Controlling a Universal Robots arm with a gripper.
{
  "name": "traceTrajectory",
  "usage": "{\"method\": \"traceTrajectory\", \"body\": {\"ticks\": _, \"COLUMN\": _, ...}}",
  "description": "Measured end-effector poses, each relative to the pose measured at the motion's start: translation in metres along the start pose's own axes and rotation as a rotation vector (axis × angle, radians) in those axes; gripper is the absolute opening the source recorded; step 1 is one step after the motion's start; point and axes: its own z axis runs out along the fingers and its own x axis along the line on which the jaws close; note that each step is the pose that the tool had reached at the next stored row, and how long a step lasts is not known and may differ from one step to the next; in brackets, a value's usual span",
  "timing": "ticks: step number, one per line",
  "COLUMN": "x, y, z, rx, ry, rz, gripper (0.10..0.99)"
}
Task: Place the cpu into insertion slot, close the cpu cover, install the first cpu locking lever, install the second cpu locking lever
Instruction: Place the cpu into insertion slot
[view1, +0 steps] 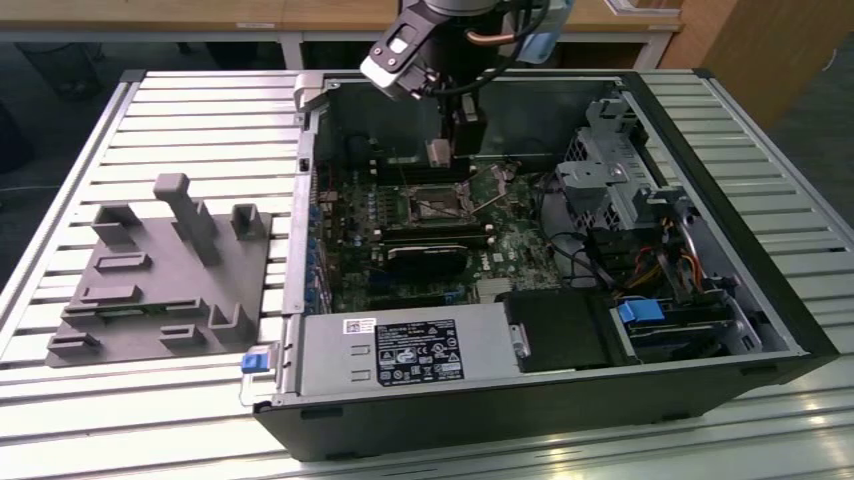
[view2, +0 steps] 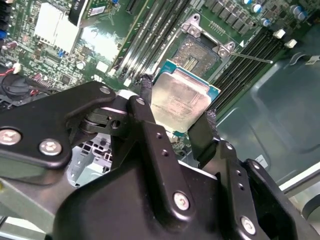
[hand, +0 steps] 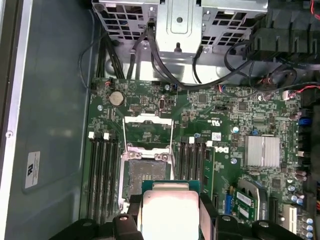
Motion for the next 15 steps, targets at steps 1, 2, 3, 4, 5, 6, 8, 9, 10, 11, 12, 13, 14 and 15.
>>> {"method": "traceTrajectory", "body": {"ticks": 1, "x": 0.0007, "y": 0.0, "z": 0.0009, "rx": 0.0, "ry": -0.0004, "rz": 0.005, "gripper": 0.541}}
{"method": "traceTrajectory", "body": {"ticks": 2, "x": 0.0013, "y": -0.0001, "z": 0.0018, "rx": 0.0, "ry": -0.0006, "rz": 0.008, "gripper": 0.541}}
{"method": "traceTrajectory", "body": {"ticks": 3, "x": 0.0017, "y": -0.0001, "z": 0.0028, "rx": 0.0, "ry": -0.0006, "rz": 0.011, "gripper": 0.541}}
{"method": "traceTrajectory", "body": {"ticks": 4, "x": 0.0017, "y": -0.0002, "z": 0.0038, "rx": 0.0, "ry": -0.0007, "rz": 0.012, "gripper": 0.541}}
{"method": "traceTrajectory", "body": {"ticks": 5, "x": 0.0019, "y": -0.0004, "z": 0.0067, "rx": 0.0, "ry": -0.001, "rz": 0.013, "gripper": 0.541}}
{"method": "traceTrajectory", "body": {"ticks": 6, "x": 0.0022, "y": -0.0005, "z": 0.0089, "rx": 0.0, "ry": -0.0011, "rz": 0.013, "gripper": 0.541}}
{"method": "traceTrajectory", "body": {"ticks": 8, "x": 0.0027, "y": -0.0006, "z": 0.0106, "rx": 0.0, "ry": -0.0011, "rz": 0.013, "gripper": 0.541}}
{"method": "traceTrajectory", "body": {"ticks": 9, "x": 0.0029, "y": -0.0006, "z": 0.0113, "rx": 0.0, "ry": -0.0011, "rz": 0.013, "gripper": 0.541}}
{"method": "traceTrajectory", "body": {"ticks": 10, "x": 0.003, "y": -0.0006, "z": 0.0119, "rx": 0.0, "ry": -0.0009, "rz": 0.013, "gripper": 0.541}}
{"method": "traceTrajectory", "body": {"ticks": 11, "x": 0.0031, "y": -0.0006, "z": 0.0122, "rx": 0.0, "ry": -0.001, "rz": 0.013, "gripper": 0.541}}
{"method": "traceTrajectory", "body": {"ticks": 12, "x": 0.0033, "y": -0.0007, "z": 0.0125, "rx": 0.0, "ry": -0.001, "rz": 0.013, "gripper": 0.541}}
{"method": "traceTrajectory", "body": {"ticks": 13, "x": 0.0034, "y": -0.0007, "z": 0.0129, "rx": 0.0, "ry": -0.001, "rz": 0.013, "gripper": 0.541}}
{"method": "traceTrajectory", "body": {"ticks": 14, "x": 0.0038, "y": -0.0008, "z": 0.0134, "rx": 0.0, "ry": -0.0011, "rz": 0.013, "gripper": 0.541}}
{"method": "traceTrajectory", "body": {"ticks": 15, "x": 0.0041, "y": -0.0008, "z": 0.0141, "rx": 0.0, "ry": -0.0009, "rz": 0.013, "gripper": 0.541}}
